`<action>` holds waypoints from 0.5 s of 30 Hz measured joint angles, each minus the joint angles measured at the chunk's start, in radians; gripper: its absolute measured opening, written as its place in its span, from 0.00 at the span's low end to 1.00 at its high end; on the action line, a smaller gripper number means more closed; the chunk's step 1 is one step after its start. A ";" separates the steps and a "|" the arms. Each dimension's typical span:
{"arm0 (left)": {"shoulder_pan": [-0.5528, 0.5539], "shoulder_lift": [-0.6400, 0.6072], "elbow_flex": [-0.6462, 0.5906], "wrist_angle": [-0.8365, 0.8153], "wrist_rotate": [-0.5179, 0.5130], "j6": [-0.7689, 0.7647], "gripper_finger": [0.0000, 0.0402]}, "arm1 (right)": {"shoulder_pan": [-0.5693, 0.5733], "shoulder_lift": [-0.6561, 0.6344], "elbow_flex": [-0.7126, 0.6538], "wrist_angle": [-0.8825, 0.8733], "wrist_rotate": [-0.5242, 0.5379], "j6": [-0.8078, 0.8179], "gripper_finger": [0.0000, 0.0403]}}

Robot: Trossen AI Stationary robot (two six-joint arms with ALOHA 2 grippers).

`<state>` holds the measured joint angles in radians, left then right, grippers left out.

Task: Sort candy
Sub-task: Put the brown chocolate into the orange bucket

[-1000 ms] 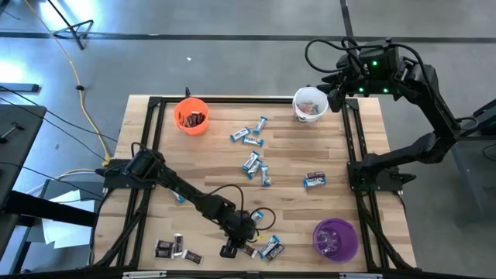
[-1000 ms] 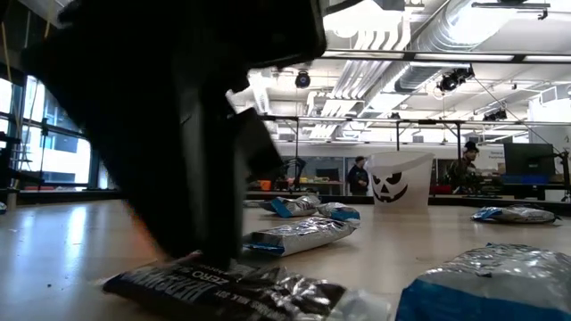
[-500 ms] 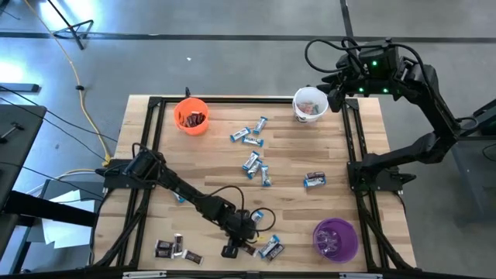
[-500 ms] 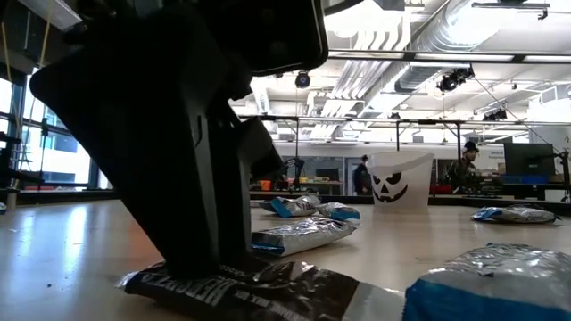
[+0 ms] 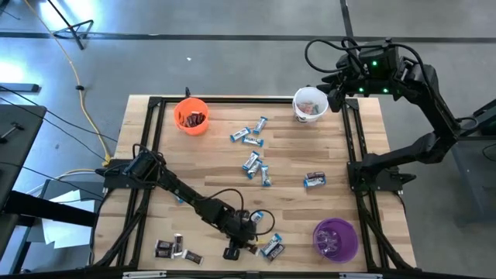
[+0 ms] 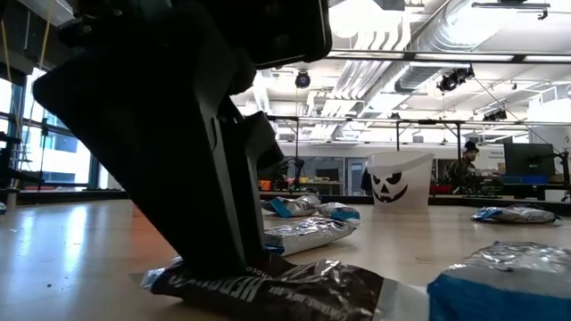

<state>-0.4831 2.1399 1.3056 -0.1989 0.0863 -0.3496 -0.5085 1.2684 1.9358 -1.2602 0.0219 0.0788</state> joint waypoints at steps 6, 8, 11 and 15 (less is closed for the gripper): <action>0.000 0.000 -0.001 0.002 -0.014 -0.045 0.18 | 0.000 0.000 0.000 0.000 0.000 0.000 0.37; 0.001 0.000 -0.001 0.004 -0.018 -0.045 0.17 | 0.000 0.000 0.000 0.000 0.000 0.000 0.37; 0.002 0.000 -0.001 0.005 -0.015 -0.067 0.15 | 0.000 0.000 0.000 0.000 0.000 0.000 0.37; 0.003 0.000 -0.002 0.006 -0.010 -0.114 0.13 | 0.000 0.000 0.000 0.000 0.000 0.000 0.37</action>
<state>-0.4806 2.1399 1.3041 -0.1932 0.0765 -0.4633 -0.5083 1.2682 1.9360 -1.2602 0.0219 0.0787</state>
